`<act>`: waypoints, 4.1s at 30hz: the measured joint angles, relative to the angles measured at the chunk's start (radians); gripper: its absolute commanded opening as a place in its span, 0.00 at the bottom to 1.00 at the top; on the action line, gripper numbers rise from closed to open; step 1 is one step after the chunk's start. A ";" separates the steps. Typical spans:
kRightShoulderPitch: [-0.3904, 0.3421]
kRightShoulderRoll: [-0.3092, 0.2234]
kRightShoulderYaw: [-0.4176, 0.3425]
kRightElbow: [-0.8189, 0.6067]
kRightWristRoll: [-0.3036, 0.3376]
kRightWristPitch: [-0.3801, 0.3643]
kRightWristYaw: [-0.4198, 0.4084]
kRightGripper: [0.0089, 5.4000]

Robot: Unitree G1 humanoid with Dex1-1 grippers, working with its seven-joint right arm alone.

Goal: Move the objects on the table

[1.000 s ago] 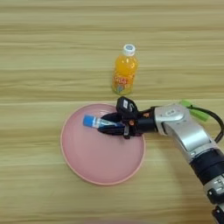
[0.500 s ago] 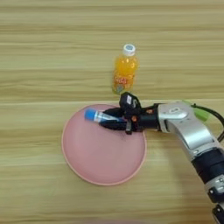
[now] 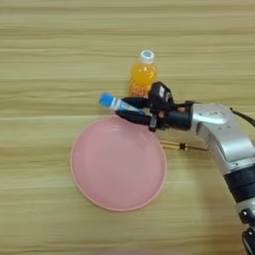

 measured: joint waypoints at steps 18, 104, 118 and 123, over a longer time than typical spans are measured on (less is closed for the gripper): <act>-0.034 -0.042 -0.048 0.121 -0.012 -0.043 -0.033 0.26; 0.169 -0.272 -0.089 0.058 -0.042 0.020 0.162 1.00; 0.165 -0.270 -0.044 0.171 -0.092 -0.040 0.142 0.83; 0.157 -0.266 -0.038 0.192 -0.092 -0.058 0.142 0.72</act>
